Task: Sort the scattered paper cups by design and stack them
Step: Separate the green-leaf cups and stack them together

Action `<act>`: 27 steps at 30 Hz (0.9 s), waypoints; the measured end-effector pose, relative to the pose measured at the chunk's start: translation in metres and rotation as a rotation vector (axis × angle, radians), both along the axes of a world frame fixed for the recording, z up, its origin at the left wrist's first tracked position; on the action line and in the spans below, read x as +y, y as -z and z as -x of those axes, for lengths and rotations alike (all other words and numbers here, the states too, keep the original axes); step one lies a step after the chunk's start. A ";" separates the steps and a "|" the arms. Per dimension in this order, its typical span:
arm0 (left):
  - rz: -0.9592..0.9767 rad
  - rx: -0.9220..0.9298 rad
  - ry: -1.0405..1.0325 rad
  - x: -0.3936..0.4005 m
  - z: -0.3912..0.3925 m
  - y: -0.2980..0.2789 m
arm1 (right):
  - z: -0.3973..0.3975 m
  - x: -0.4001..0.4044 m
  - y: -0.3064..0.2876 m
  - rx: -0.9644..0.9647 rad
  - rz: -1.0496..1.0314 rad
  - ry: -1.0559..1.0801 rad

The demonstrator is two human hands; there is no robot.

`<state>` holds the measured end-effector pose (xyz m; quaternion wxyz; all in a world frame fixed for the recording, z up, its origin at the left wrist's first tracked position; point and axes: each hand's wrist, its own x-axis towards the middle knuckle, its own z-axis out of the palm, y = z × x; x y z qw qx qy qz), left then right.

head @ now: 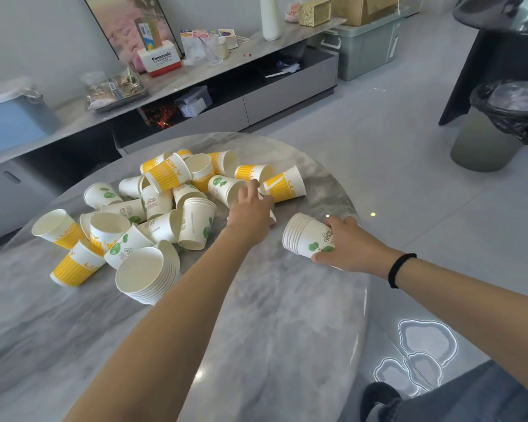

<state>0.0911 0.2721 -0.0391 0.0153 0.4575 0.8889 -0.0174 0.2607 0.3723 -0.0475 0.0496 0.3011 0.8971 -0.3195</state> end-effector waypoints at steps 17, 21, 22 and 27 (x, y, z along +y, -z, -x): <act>-0.371 -0.944 -0.363 -0.048 -0.007 -0.029 | 0.043 -0.022 0.011 0.217 0.110 -0.078; -0.439 -0.557 -0.279 -0.048 -0.009 -0.028 | 0.063 -0.027 0.010 0.335 0.189 -0.023; -0.447 -0.416 -0.258 -0.051 -0.009 -0.030 | 0.069 -0.031 0.009 0.362 0.231 -0.023; -0.183 0.013 -0.130 -0.061 -0.015 -0.044 | 0.090 -0.053 0.015 0.367 0.442 -0.133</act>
